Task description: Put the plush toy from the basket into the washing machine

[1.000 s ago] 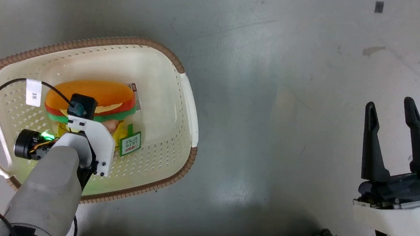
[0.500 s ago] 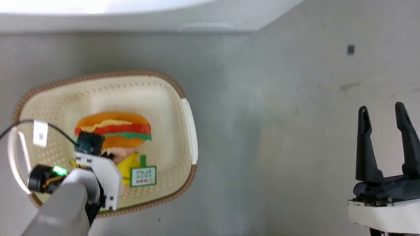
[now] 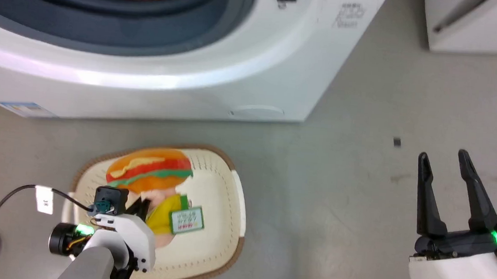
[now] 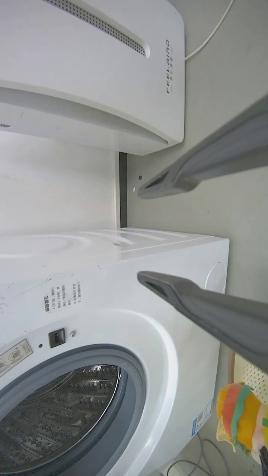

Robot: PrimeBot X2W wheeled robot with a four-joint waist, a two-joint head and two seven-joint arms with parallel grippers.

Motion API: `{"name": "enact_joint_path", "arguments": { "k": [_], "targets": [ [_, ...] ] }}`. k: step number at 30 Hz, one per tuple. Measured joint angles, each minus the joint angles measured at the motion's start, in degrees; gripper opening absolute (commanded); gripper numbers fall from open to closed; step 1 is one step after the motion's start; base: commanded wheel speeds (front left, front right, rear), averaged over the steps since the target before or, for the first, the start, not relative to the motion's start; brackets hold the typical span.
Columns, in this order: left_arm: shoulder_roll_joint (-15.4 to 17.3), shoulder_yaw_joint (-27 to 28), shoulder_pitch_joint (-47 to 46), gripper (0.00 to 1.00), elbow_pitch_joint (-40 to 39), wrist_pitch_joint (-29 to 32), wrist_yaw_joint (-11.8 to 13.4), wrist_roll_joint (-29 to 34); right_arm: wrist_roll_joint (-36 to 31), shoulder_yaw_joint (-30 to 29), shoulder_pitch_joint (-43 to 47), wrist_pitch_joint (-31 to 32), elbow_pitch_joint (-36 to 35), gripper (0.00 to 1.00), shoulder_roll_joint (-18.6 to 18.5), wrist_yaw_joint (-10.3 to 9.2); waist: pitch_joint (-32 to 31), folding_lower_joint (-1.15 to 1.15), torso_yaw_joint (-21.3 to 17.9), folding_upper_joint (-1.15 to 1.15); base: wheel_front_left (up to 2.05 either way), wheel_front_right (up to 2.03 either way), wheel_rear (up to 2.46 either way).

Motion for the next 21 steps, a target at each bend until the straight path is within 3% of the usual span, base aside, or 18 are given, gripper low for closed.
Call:
{"name": "enact_joint_path", "arguments": {
  "k": [12, 21],
  "targets": [
    [0.5, 4.6, 14.4, 0.0, -29.3, -0.1, 2.1, 3.4, 0.0, -1.0, 3.9, 0.0, 0.7, 1.0, 0.0, 0.0, -10.7, 0.0, 3.4, 0.0, 0.0, 0.0, 0.0],
    [-1.3, 8.6, 20.6, 0.0, -47.4, -0.1, 3.2, 6.1, 0.3, -0.6, 4.9, 0.0, 0.8, 1.0, 0.0, 0.0, -14.1, 0.0, 4.1, 0.0, 0.0, 0.0, 0.0]
  ]
}}
